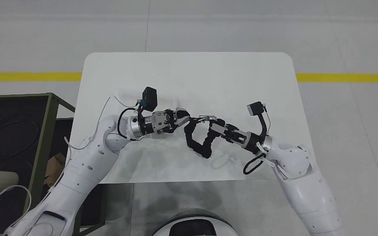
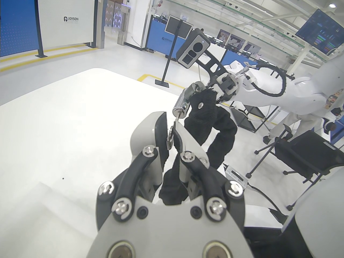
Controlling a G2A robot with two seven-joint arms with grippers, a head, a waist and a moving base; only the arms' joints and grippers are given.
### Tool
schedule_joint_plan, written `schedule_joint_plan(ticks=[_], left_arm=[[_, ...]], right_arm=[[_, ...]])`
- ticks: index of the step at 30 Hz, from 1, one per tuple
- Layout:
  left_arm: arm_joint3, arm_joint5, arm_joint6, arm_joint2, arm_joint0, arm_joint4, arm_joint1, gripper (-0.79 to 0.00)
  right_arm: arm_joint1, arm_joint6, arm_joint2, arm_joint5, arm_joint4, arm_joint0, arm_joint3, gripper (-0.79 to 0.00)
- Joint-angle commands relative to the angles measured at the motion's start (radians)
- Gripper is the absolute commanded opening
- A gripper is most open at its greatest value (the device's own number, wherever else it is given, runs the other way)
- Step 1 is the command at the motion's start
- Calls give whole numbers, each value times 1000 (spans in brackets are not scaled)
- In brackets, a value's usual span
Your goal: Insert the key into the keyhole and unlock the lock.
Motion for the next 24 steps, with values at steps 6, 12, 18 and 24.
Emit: schedule_joint_plan(ticks=[6, 12, 18, 24], left_arm=[[0, 0, 0, 0, 0, 0, 0, -785], [-144, 33, 78, -69, 62, 222, 4, -785], [-219, 94, 294, -95, 113, 594, 5, -785], [-212, 212, 505, -77, 125, 892, 7, -785]], right_arm=[[0, 0, 0, 0, 0, 0, 0, -785], [2, -24, 13, 34, 24, -39, -38, -785], [4, -12, 22, 51, 50, -34, -35, -785], [6, -9, 24, 55, 54, -37, -42, -785]])
